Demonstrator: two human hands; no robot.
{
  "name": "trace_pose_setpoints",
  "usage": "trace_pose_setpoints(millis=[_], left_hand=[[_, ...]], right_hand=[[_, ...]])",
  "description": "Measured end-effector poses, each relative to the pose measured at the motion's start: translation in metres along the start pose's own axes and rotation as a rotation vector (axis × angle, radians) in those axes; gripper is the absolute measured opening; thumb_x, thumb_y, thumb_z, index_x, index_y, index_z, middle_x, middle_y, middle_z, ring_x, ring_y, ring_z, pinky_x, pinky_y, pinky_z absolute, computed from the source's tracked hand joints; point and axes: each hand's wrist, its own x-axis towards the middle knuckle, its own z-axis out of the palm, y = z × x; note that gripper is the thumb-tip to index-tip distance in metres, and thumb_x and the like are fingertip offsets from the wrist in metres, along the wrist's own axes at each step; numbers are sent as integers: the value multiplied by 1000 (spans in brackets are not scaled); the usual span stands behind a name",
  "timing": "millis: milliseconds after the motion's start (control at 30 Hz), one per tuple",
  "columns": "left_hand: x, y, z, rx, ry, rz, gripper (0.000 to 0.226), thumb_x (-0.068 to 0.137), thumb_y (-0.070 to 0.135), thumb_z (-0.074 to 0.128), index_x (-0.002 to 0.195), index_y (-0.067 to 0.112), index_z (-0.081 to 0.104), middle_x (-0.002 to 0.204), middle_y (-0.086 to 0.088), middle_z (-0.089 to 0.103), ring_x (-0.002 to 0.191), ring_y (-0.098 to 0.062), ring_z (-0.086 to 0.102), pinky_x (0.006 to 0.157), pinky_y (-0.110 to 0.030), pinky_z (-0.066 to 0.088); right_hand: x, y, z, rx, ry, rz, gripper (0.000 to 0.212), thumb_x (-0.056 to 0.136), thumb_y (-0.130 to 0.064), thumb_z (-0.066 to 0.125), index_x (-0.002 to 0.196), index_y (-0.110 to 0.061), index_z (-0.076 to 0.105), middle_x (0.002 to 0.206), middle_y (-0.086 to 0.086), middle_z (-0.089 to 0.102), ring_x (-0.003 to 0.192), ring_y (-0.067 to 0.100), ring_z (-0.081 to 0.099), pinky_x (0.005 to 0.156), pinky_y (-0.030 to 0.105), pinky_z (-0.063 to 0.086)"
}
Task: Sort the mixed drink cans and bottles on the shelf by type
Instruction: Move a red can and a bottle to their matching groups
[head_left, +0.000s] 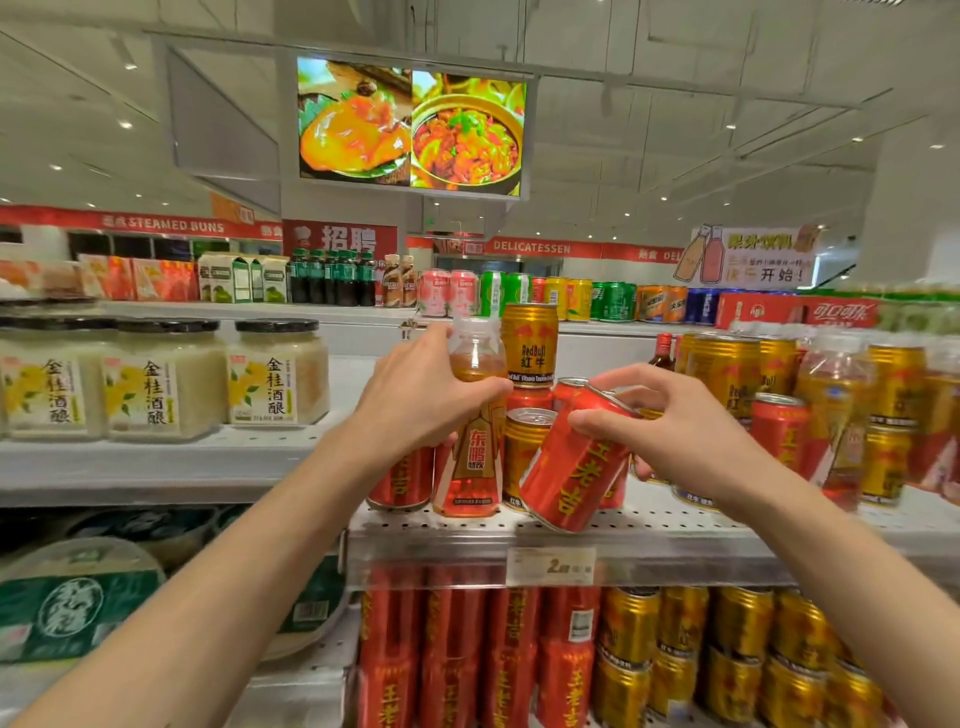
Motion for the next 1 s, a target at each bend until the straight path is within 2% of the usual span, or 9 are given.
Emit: trace_pose_setpoints(millis=[67, 133, 300, 400, 500, 600, 733, 900, 1000], left_hand=[[3, 2, 2, -44, -34, -39, 73, 82, 59, 75, 138, 24, 45, 114, 6, 66, 64, -13, 71, 43, -17, 53], [6, 1, 4, -64, -55, -61, 69, 81, 58, 76, 133, 25, 46, 112, 5, 66, 60, -14, 72, 40, -14, 51], [5, -3, 6, -89, -17, -82, 85, 77, 61, 77, 145, 24, 43, 125, 5, 66, 55, -10, 74, 54, -23, 61], [-2, -6, 10, -160, 73, -51, 84, 74, 61, 79, 143, 24, 47, 123, 3, 68, 73, -14, 75, 63, -36, 66], [-10, -9, 9, -226, 111, -15, 86, 73, 61, 80, 144, 25, 48, 127, 1, 68, 89, -19, 73, 64, -36, 65], [-18, -8, -3, -308, 141, -7, 79, 76, 54, 81, 143, 24, 52, 125, 3, 68, 88, -4, 69, 49, -13, 53], [-32, -4, -26, -376, 145, 9, 69, 78, 53, 78, 137, 25, 57, 118, 9, 68, 92, -3, 68, 45, -12, 50], [-55, -11, -49, -330, 134, 25, 59, 76, 55, 78, 126, 28, 64, 116, 11, 72, 104, -2, 65, 65, -17, 53], [-68, -20, -59, -284, 126, 19, 55, 76, 58, 77, 123, 33, 65, 115, 16, 71, 104, 0, 65, 54, -8, 52]], right_hand=[[0, 1, 0, 12, 3, -1, 41, 77, -50, 82, 112, -35, 67, 116, -5, 70, 67, 8, 63, 58, 24, 52], [0, 3, 0, 8, 2, -4, 43, 77, -50, 82, 114, -35, 67, 117, -5, 70, 63, 6, 61, 57, 23, 51], [-1, 6, -1, -17, 10, -18, 45, 79, -52, 80, 118, -36, 64, 119, -7, 66, 62, 3, 58, 52, 18, 49], [-1, 9, -2, -25, 11, -32, 48, 77, -54, 80, 119, -36, 64, 119, -6, 68, 56, -1, 57, 51, 17, 47], [-2, 8, -5, -25, -6, -42, 47, 77, -53, 81, 118, -35, 64, 117, -8, 68, 46, -6, 57, 50, 17, 47], [-3, 5, -8, -34, -31, -47, 46, 77, -53, 80, 117, -38, 64, 116, -10, 66, 56, -2, 61, 56, 22, 52], [0, -2, -2, -29, -76, -51, 51, 71, -60, 80, 115, -41, 66, 119, -8, 66, 92, 9, 68, 67, 34, 62], [8, -20, 16, -110, -144, -104, 51, 80, -54, 78, 125, -37, 60, 111, -12, 62, 84, 8, 68, 58, 22, 57], [15, -31, 33, -147, -186, -128, 54, 81, -52, 78, 128, -35, 58, 112, -9, 63, 82, 10, 69, 52, 19, 54]])
